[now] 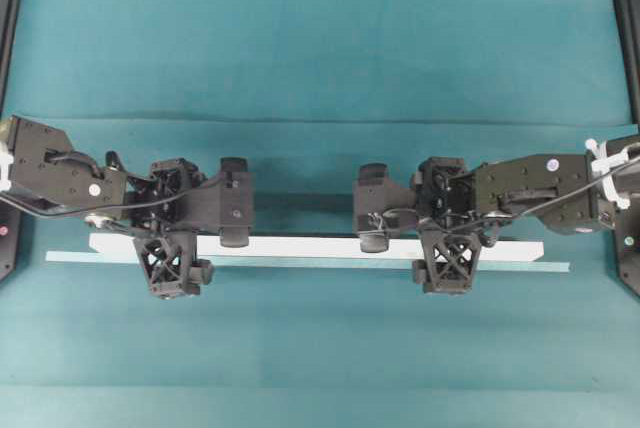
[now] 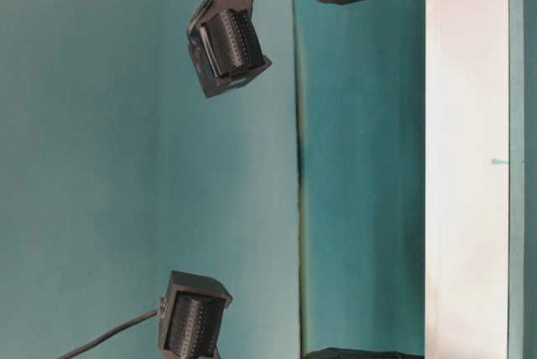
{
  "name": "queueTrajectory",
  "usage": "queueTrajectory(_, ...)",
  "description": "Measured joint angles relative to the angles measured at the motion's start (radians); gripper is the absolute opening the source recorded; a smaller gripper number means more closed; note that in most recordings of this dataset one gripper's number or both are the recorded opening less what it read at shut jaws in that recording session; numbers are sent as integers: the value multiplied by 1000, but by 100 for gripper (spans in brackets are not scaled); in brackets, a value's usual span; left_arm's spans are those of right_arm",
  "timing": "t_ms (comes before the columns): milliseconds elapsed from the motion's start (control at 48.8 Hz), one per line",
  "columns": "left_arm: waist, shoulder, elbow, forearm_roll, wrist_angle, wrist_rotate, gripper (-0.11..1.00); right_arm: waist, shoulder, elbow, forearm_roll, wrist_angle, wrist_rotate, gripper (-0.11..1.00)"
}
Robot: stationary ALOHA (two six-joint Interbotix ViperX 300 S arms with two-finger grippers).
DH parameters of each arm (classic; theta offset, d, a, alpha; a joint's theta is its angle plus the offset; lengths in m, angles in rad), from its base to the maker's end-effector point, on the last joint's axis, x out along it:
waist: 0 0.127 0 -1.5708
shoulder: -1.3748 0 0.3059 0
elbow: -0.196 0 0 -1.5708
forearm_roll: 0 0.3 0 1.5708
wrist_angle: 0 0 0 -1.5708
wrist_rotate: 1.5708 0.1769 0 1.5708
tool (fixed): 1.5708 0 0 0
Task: Lift a wooden board with both hands.
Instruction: 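Lower both open grippers around the white board's edges, then close both grippers on the white board near each end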
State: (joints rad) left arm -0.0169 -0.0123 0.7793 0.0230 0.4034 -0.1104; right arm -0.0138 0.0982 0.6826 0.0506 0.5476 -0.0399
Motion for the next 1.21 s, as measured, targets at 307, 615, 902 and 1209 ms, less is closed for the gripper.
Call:
queueTrajectory(307,-2,2,2,-2,0,-2,93,0,0,-2,2,-2,2,90)
queueTrajectory(615,0,2,5,0,0,-2,17,6,6,-23,3,44,6,21)
queueTrajectory(902,0,2,5,0,0,0,17,5,8,-28,9,63,6,21)
queueTrajectory(1209,0,2,3,-2,2,5,17,5,12,-38,17,72,6,21)
